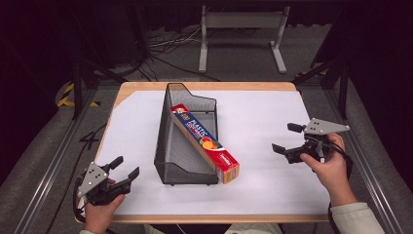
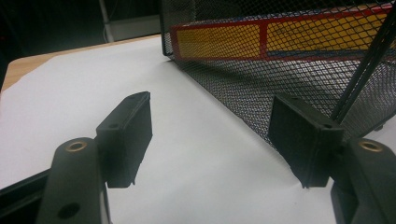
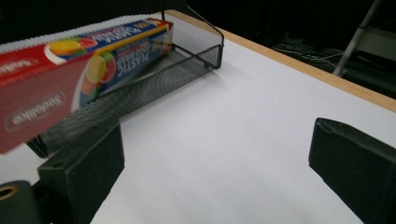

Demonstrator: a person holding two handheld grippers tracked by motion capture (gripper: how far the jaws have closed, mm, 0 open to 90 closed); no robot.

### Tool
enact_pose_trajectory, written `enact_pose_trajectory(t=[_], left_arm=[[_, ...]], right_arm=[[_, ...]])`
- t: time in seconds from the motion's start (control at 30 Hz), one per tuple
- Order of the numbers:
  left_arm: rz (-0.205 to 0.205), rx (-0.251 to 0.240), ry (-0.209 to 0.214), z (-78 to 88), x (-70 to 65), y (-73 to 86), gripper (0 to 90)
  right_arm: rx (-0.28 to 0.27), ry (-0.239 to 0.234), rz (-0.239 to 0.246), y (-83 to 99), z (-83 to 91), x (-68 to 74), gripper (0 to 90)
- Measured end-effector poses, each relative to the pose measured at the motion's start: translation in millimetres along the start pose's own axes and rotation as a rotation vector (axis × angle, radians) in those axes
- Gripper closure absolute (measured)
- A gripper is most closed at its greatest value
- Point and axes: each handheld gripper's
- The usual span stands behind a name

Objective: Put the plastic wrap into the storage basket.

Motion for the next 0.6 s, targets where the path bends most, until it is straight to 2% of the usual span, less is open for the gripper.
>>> enact_pose_trajectory(t=[0.13,0.23,0.27,0.4,0.5,0.6], left_arm=[[-0.004,0.000,0.003,-0.2,-0.1,0.4,31.0],[-0.003,-0.002,0.004,-0.4,0.1,0.7,30.9],[-0.001,0.000,0.007,-1.0,0.1,1.1,30.8],[-0.003,0.003,0.007,-2.3,-0.2,1.5,30.5],[-0.006,0.012,0.001,-2.9,-0.5,1.4,30.3],[-0.003,0.014,0.004,-4.1,-0.6,1.7,29.9]], right_arm=[[-0.021,0.013,-0.011,19.1,-1.1,-0.9,3.8],[-0.022,0.014,-0.015,23.2,-1.3,-1.2,3.8],[-0.021,0.014,-0.033,36.5,-3.2,-1.3,3.8],[-0.005,0.022,-0.033,47.2,-5.8,-0.2,3.7],[0.018,0.055,-0.007,53.5,-8.9,2.0,3.7],[0.013,0.057,-0.007,60.1,-11.4,5.0,3.7]])
Point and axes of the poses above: each handheld gripper's, and its own axes: z roughly backward along the jaws, y roughly out of its underside, x roughly to its left, and after that the axes turned 3 degrees about -z, right-handed
